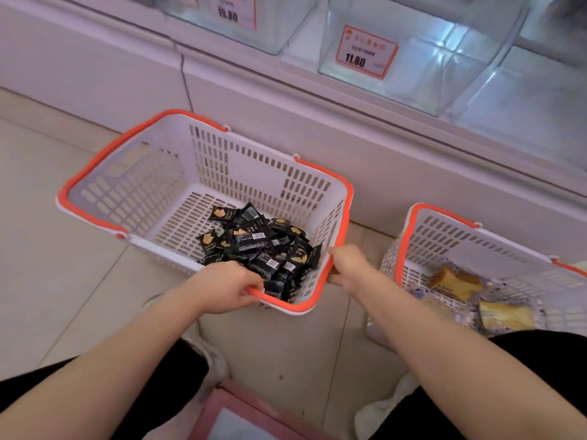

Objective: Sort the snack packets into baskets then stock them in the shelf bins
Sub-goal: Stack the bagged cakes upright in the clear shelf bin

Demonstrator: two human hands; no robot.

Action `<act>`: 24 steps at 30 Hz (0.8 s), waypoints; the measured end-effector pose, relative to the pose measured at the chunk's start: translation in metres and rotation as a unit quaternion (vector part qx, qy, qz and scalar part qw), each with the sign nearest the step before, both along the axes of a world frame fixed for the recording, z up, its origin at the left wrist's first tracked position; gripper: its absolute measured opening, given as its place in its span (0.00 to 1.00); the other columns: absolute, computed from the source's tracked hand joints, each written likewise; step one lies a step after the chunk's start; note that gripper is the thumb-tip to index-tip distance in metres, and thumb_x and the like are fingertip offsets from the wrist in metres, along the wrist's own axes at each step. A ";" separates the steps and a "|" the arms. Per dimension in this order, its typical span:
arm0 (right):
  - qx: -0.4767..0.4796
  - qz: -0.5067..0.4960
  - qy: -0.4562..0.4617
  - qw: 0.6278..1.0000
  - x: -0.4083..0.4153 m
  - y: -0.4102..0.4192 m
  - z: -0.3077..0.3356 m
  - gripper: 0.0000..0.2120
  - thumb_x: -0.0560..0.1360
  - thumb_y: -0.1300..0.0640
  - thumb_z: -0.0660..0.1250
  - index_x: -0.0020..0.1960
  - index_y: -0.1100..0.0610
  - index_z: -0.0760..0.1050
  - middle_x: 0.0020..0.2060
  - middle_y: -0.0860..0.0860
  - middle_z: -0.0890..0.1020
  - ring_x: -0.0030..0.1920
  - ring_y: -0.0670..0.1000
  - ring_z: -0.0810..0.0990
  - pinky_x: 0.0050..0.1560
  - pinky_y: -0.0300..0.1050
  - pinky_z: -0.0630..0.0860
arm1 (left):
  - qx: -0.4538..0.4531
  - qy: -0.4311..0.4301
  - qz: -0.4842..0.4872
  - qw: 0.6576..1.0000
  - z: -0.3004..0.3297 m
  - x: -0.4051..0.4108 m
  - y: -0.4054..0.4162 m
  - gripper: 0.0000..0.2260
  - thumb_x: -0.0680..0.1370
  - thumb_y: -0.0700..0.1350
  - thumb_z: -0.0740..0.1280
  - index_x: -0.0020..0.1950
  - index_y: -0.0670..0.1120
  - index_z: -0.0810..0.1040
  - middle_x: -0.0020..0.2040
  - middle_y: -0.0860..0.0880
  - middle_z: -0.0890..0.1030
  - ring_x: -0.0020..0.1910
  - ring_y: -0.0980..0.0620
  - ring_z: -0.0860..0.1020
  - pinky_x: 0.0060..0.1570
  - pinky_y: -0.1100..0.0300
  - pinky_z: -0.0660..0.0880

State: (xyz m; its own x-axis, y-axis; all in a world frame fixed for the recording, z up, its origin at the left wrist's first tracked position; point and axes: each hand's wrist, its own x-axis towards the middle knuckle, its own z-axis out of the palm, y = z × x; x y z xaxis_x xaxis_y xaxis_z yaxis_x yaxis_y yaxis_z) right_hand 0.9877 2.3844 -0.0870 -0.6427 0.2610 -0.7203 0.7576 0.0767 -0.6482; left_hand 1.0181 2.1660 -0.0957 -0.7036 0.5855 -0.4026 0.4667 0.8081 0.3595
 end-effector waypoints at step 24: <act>-0.063 0.182 0.118 0.974 -0.027 -0.073 0.010 0.15 0.78 0.67 0.57 0.63 0.61 0.69 0.54 0.53 0.76 0.53 0.47 0.72 0.48 0.39 0.69 | -0.057 0.100 0.507 0.854 -0.018 -0.065 -0.048 0.13 0.79 0.37 0.54 0.63 0.38 0.67 0.61 0.39 0.73 0.61 0.39 0.72 0.56 0.48 0.70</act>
